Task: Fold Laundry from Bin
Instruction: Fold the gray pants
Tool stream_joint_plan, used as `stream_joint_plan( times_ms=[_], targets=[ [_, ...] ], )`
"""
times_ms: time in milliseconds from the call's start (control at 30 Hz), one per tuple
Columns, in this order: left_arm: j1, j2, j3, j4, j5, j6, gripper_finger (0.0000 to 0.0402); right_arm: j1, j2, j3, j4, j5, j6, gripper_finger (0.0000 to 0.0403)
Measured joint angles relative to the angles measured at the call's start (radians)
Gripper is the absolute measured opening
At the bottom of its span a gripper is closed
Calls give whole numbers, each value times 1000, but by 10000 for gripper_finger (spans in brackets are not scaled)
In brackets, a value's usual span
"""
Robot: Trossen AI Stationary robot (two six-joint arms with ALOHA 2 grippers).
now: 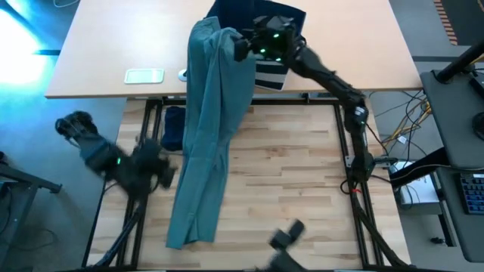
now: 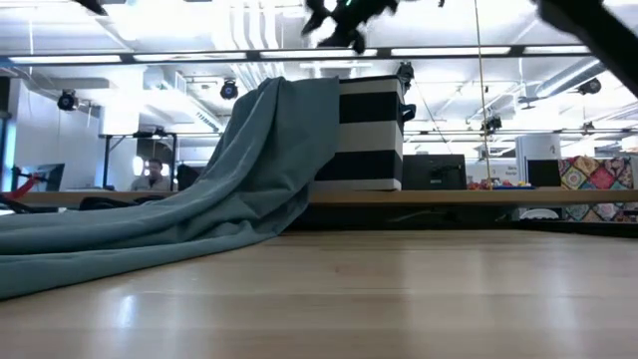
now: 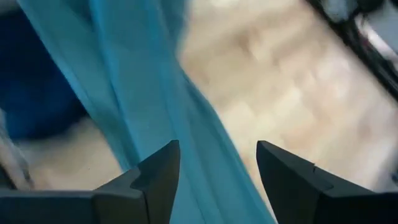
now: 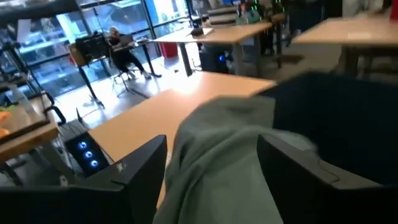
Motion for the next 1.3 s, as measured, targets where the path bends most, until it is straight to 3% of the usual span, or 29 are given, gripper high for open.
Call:
stream_joint_plan(
  times_ms=[133,267,367,500,733,867,1100,1200,1300],
  targets=[
    [375,-63,-30,139,-22,369,193,32,-131,0,-86,0,-54,254],
    [809,-48,-83,515,199,813,203,85,-240,1,-175,6,-76,252],
    [1075,5,-122,766,406,961,219,138,-297,1,-257,39,-79,248],
    [1301,111,-110,953,522,1040,236,205,-348,1,-397,101,-79,247],
    [1354,349,72,948,510,1176,232,265,-358,0,-599,183,-73,244],
    [1365,459,240,853,412,1201,232,266,-342,-1,-616,182,-62,245],
    [1390,598,510,671,352,1280,229,265,-310,-2,-651,182,-94,243],
    [1394,652,597,606,361,1304,200,265,-301,-2,-655,182,-115,244],
    [1394,703,681,524,362,1325,133,264,-296,-2,-655,182,-129,243]
  ],
)
